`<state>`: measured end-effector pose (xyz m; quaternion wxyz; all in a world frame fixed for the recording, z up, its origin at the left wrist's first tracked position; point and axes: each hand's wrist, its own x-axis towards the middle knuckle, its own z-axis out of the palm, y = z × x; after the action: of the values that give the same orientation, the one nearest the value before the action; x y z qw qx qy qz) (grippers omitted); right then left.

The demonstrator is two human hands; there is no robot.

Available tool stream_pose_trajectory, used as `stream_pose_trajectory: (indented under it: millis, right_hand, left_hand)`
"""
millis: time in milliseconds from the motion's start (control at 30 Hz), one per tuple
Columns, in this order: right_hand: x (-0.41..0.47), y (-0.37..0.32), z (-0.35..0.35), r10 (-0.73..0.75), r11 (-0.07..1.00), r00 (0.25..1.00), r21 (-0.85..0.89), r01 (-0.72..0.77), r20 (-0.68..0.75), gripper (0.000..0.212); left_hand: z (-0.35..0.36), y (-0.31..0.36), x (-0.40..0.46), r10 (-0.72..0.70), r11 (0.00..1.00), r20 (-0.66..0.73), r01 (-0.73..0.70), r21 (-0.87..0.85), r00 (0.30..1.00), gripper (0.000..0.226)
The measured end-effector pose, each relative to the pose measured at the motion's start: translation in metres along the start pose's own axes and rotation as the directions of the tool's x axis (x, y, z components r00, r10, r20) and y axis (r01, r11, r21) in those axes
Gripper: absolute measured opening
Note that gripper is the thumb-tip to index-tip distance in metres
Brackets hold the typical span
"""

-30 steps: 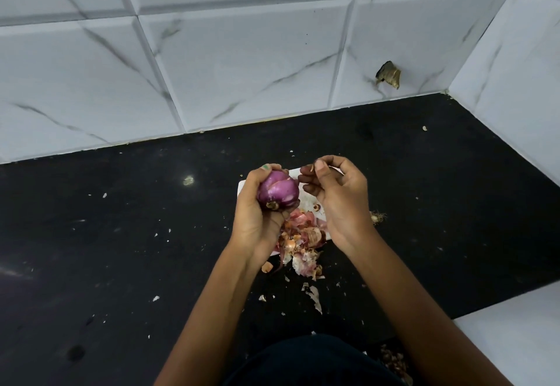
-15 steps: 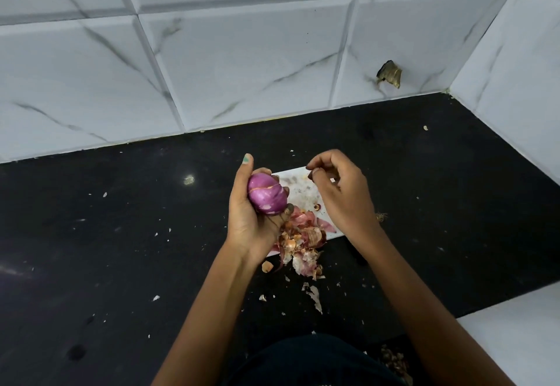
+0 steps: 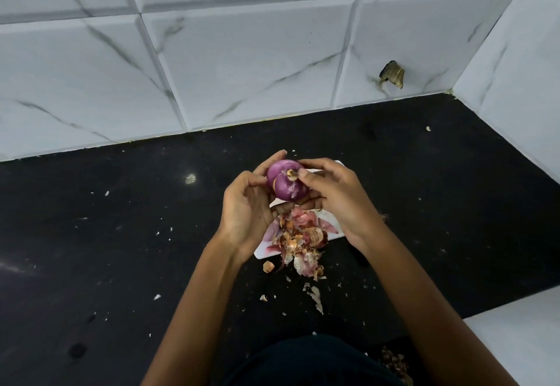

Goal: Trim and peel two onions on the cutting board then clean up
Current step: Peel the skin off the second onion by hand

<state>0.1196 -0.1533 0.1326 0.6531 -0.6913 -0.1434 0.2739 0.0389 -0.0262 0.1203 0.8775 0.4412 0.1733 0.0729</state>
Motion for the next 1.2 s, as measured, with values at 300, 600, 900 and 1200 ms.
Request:
stream_pose_trajectory:
  millis: [300, 600, 900, 1200]
  right_hand:
    - [-0.004, -0.013, -0.009, 0.154, 0.965, 0.981, 0.194, -0.175, 0.118, 0.021]
    - [-0.005, -0.018, -0.018, -0.286, 0.877, 0.931, -0.329, 0.350, 0.228, 0.049]
    - [-0.007, -0.009, 0.000, -0.377, 0.877, 0.926, -0.312, 0.367, 0.029, 0.028]
    - [-0.005, -0.010, -0.001, -0.399, 0.865, 0.914, -0.303, 0.400, 0.067, 0.019]
  left_hand:
    - [0.000, -0.008, 0.001, 0.169, 0.906, 0.006, -0.158, 0.392, 0.986, 0.043]
    - [0.005, -0.009, 0.000, 0.029, 0.944, -0.027, -0.019, 0.331, 0.999, 0.072]
    - [0.013, -0.007, -0.002, 0.080, 0.962, -0.067, -0.059, 0.268, 0.995, 0.059]
    - [0.010, -0.007, 0.002, 0.262, 0.910, -0.146, -0.194, 0.366, 0.954, 0.057]
